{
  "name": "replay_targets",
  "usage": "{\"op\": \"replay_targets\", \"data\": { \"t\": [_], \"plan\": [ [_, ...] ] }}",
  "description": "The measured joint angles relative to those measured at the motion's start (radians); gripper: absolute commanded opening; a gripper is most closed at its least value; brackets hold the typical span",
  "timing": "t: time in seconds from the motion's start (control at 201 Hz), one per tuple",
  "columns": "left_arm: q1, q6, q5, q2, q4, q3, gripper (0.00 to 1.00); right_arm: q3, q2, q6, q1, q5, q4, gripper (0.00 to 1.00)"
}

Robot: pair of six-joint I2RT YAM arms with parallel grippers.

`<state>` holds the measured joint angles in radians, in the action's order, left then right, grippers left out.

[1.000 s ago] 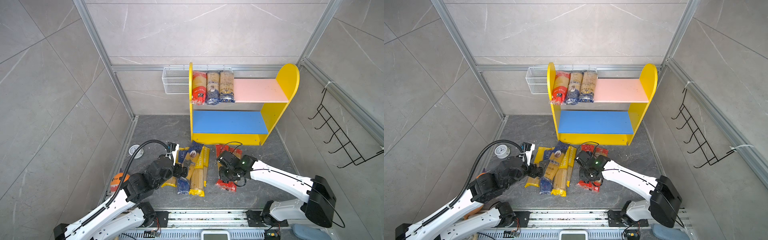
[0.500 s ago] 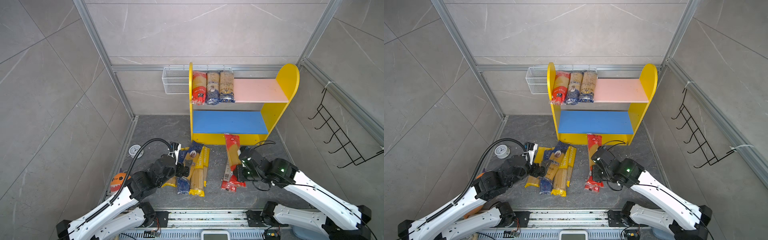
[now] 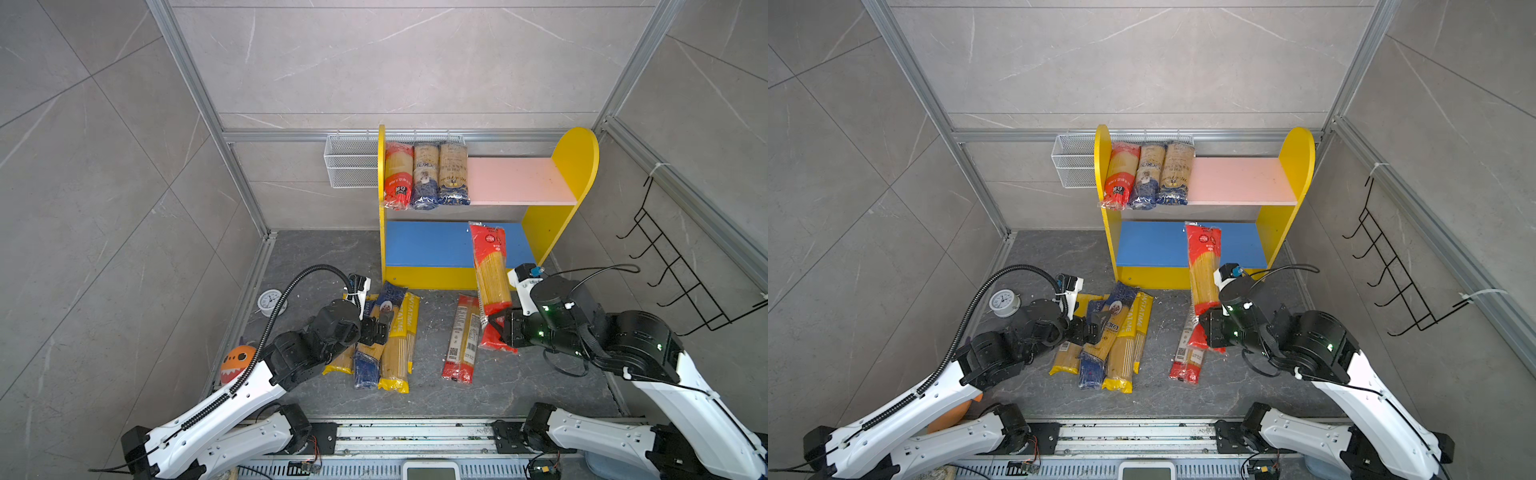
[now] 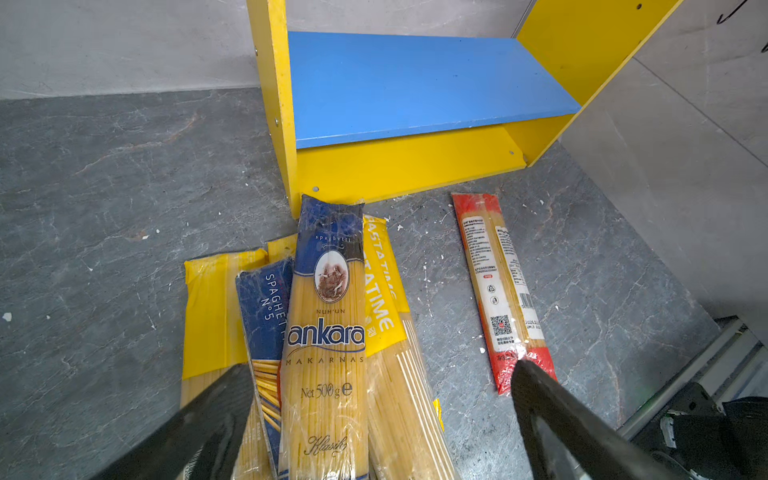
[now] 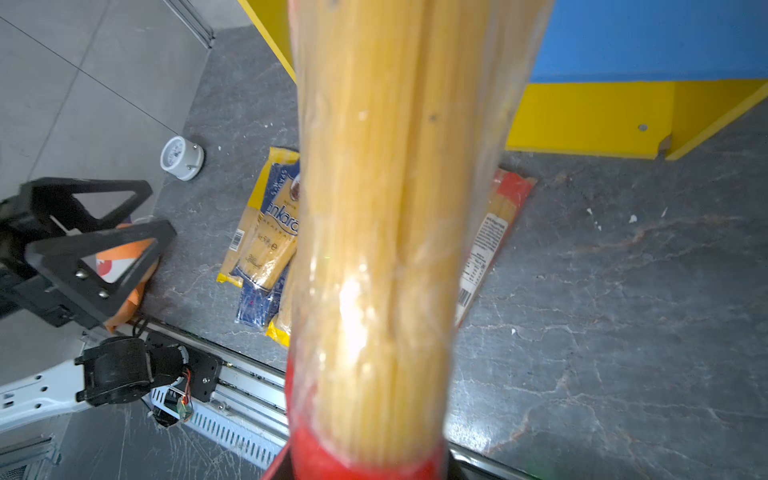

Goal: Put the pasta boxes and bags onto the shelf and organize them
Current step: 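Lift the red-ended packet and carry it toward the pink shelf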

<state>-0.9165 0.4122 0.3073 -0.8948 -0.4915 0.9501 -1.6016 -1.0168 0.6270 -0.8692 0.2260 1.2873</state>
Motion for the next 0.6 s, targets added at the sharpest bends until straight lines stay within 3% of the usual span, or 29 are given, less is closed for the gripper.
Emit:
{"op": "replay_targets", "data": {
  "t": [0.319,0.488,0.602],
  "plan": [
    [0.000,0.000,0.010,0.014,-0.008,0.006,1.00,-0.427,-0.235,-0.168,0.032,0.135,0.045,0.00],
    [0.000,-0.002,0.035,0.032,-0.023,0.017,1.00,-0.703,-0.459,-0.269,0.247,0.022,0.064,0.00],
    [0.000,-0.011,0.055,0.031,-0.039,0.037,1.00,-1.002,-0.656,-0.317,0.384,-0.031,0.121,0.00]
  ]
}}
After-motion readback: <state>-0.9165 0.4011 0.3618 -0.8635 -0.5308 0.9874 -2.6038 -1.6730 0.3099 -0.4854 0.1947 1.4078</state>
